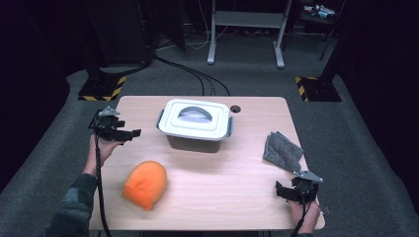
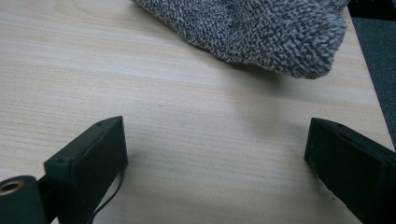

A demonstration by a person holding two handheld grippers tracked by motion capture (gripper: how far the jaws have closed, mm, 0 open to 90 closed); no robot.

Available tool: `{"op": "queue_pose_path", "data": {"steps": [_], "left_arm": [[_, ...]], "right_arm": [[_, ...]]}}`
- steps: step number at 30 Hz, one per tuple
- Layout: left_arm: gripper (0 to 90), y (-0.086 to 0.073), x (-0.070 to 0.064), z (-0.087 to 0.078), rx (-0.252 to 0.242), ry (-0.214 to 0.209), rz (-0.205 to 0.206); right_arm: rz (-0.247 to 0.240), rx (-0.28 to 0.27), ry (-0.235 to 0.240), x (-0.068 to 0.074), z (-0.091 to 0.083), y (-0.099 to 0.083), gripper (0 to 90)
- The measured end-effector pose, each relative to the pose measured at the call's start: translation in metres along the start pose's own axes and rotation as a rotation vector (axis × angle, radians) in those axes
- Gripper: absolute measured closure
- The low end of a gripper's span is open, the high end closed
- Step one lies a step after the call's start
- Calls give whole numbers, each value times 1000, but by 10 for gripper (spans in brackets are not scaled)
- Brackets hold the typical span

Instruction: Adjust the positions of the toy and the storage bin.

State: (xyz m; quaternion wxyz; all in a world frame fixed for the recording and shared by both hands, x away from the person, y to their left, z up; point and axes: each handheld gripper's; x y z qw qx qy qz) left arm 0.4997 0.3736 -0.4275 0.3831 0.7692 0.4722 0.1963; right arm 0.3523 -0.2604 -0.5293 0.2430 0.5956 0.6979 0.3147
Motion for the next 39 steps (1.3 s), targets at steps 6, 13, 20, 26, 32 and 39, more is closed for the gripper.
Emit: {"op": "queue_pose_path", "data": {"steps": [6,13,20,26,32,39], "left_arm": [[108,-21,9,3,20,28,-22],[108,-47,14,12,54,45,-43],[108,-68,13,21,77,92,-17],[107,-82,15,29,83,107,-12],[107,-92,17,32,86,92,-16],[107,-100,16,34,82,107,31]], "right_arm": [[-18,6,17,0,0,0,57],[-9,-17,46,0,-5,0,64],[-54,-35,104,13,-12,10,57],[-101,-46,161,30,-11,26,57],[-139,-34,204,43,-4,43,57],[-167,-32,248,56,5,66,57]]}}
Point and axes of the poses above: each handheld gripper's, and its own axes: z roughly forward along the jaws, y roughly out of its top, x roughly to its left, and after that the axes turned 3 degrees about y, right-handed
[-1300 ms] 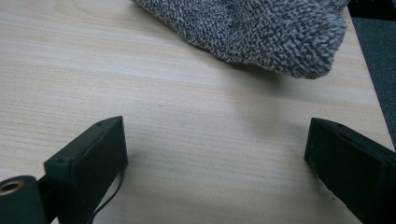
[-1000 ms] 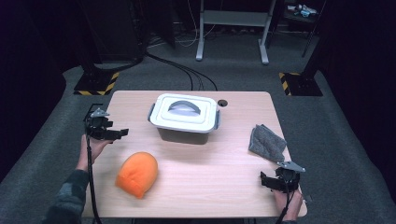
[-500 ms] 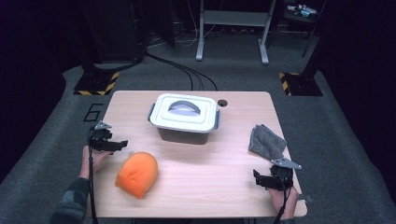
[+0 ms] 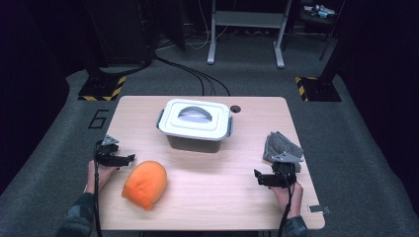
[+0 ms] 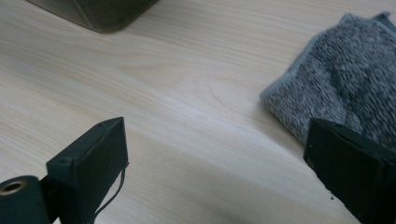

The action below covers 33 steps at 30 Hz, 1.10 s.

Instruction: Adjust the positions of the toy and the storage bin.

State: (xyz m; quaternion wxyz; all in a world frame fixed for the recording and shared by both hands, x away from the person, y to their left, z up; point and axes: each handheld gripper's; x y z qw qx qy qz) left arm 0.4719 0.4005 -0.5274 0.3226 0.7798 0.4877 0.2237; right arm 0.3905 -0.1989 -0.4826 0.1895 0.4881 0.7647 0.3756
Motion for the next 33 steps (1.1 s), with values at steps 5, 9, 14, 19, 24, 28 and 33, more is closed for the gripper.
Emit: {"op": "queue_pose_path", "data": {"steps": [5,9,14,19,24,28,33], "left_arm": [[108,-3,0,0,-21,5,-11],[108,-3,0,0,-20,2,-8],[109,-3,0,0,-25,5,-5],[110,-3,-1,0,-23,12,-8],[110,-3,-1,0,-23,17,-8],[110,-2,-1,0,-19,12,-12],[111,-2,-1,0,-19,13,-12]], "right_arm": [[-18,-3,22,2,9,16,57],[-29,-11,43,4,17,28,58],[-27,-22,70,5,24,44,59],[-37,-32,80,7,30,62,63],[-32,-37,97,6,35,79,73],[-30,-43,105,7,38,94,75],[-36,-50,115,6,42,111,78]]}}
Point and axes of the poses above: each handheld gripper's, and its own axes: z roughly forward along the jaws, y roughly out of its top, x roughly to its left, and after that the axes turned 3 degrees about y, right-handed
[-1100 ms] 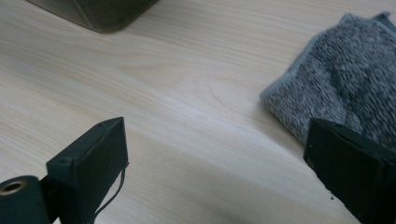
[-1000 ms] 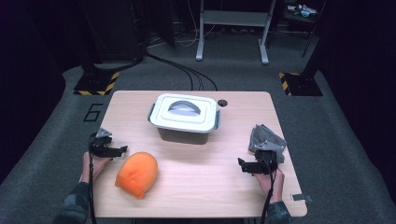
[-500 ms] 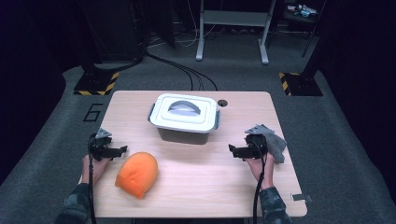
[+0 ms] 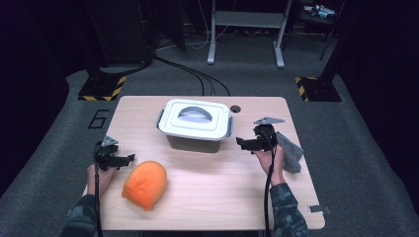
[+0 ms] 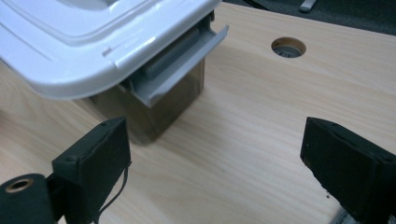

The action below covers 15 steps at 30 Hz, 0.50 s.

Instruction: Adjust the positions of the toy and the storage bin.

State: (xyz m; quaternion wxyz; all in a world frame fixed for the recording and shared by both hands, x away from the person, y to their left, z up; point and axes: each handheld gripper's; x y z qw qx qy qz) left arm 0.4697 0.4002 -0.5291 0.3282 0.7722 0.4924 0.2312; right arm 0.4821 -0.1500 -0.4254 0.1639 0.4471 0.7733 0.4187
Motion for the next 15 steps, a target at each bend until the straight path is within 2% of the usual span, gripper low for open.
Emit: {"op": "queue_pose_path", "data": {"steps": [4,7,9,15], "left_arm": [[110,0,0,0,0,-1,0],[110,0,0,0,0,0,-1],[110,0,0,0,0,0,0],[111,0,0,0,0,0,0]], "right_arm": [[8,-8,10,0,6,12,110],[17,-16,18,-2,13,20,175],[41,-25,23,-4,18,25,243],[56,-35,27,-4,30,35,427]]}}
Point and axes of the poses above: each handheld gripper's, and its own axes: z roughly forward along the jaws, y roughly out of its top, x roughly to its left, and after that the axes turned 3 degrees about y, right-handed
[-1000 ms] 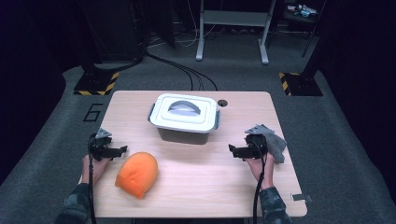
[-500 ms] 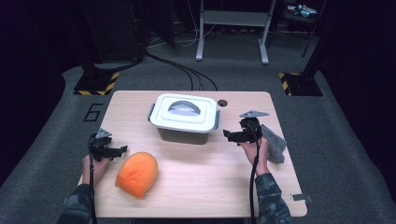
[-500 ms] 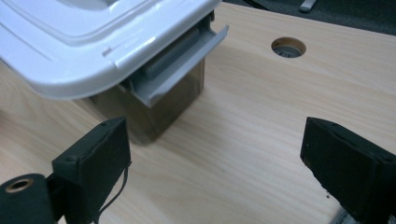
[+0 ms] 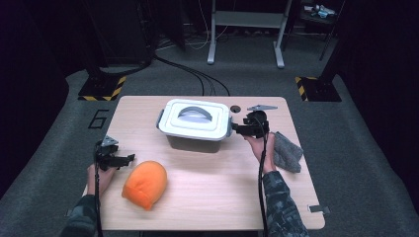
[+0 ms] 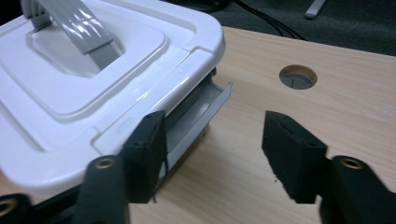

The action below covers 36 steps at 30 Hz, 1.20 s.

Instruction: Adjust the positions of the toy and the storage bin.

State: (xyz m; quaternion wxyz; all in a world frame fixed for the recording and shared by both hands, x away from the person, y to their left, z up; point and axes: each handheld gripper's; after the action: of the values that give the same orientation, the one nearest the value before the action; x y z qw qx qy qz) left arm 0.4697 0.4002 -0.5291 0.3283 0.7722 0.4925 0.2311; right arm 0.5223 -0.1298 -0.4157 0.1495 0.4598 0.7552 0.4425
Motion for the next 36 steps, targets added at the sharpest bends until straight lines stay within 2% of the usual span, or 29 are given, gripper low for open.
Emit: {"op": "queue_pose_path", "data": {"steps": [4,9,13,19,27,36], "left_arm": [[111,0,0,0,0,0,0],[111,0,0,0,0,0,0],[111,0,0,0,0,0,0],[111,0,0,0,0,0,1],[111,0,0,0,-2,3,1],[111,0,0,0,-3,5,1]], "right_arm": [[1,-6,0,0,8,3,512],[52,6,17,-3,19,6,590],[57,11,-6,-4,27,9,670],[125,-2,36,-11,36,8,726],[133,15,-21,-4,35,11,767],[165,32,-46,0,30,10,768]]}}
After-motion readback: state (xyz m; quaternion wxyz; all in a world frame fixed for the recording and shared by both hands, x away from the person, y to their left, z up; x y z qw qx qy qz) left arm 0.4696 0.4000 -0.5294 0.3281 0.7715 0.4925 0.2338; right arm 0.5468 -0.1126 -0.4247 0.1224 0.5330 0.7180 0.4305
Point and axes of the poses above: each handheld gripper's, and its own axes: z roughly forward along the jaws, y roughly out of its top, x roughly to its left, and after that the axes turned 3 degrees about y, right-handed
